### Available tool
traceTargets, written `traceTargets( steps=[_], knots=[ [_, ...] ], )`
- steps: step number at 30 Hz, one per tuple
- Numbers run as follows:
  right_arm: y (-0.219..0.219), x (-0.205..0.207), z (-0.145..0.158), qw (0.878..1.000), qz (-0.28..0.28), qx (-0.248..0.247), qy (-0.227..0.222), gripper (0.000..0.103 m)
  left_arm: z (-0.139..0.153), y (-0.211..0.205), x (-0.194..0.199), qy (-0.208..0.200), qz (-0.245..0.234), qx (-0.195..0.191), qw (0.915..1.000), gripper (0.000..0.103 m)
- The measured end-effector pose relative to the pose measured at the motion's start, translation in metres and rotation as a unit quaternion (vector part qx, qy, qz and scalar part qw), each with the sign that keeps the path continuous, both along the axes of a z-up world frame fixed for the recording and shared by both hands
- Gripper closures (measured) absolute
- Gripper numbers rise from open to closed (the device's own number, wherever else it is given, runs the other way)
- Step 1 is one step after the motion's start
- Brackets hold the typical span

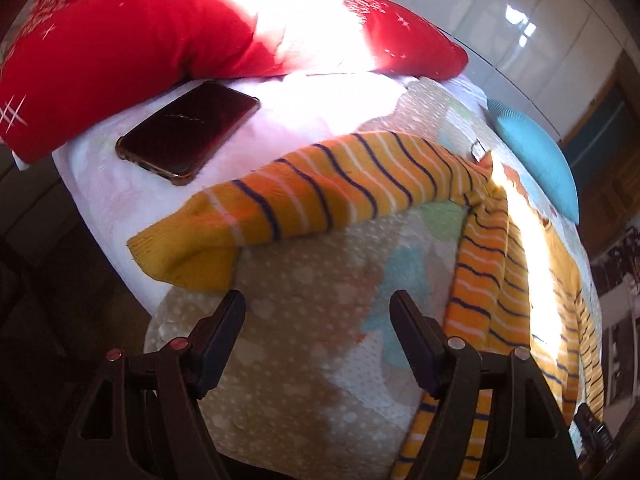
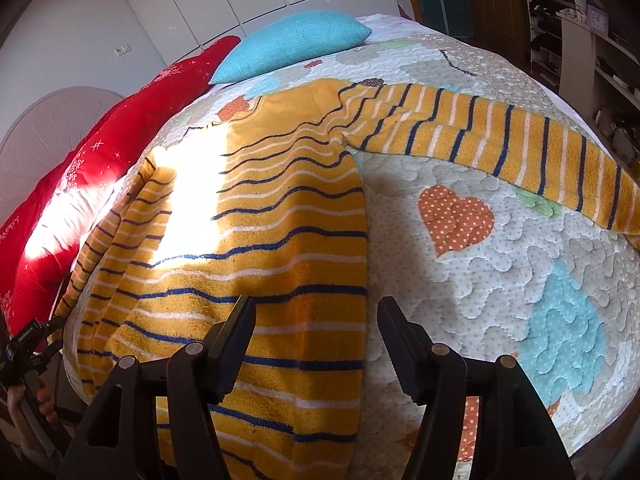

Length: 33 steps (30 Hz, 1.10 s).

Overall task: Fold small clothes
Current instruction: 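Grasp the cuff of the other sleeve with the left gripper, then fold the held sleeve across the sweater body and open the left gripper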

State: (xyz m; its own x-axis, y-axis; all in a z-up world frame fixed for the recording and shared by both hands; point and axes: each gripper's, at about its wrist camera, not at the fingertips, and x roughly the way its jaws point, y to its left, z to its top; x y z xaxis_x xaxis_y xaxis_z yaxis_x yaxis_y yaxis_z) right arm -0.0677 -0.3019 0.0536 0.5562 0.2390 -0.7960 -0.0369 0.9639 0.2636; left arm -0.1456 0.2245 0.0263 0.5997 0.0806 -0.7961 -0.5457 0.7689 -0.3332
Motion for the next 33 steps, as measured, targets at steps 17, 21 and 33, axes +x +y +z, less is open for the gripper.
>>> traceTargets(
  steps=[17,21,33],
  knots=[
    [0.035,-0.005,0.012,0.998,0.032,-0.048,-0.013,0.035,-0.004,0.081,0.025,-0.051,0.078,-0.041,0.9949,0.092],
    [0.039,-0.004,0.013,0.998,0.041,-0.046,-0.019,0.035,0.029,0.08,0.024,-0.083,0.075,-0.007,0.9937,0.094],
    [0.014,-0.009,0.008,0.999,0.021,-0.02,-0.034,0.035,0.141,-0.086,0.138,-0.184,-0.142,0.011,0.9724,0.094]
  ],
)
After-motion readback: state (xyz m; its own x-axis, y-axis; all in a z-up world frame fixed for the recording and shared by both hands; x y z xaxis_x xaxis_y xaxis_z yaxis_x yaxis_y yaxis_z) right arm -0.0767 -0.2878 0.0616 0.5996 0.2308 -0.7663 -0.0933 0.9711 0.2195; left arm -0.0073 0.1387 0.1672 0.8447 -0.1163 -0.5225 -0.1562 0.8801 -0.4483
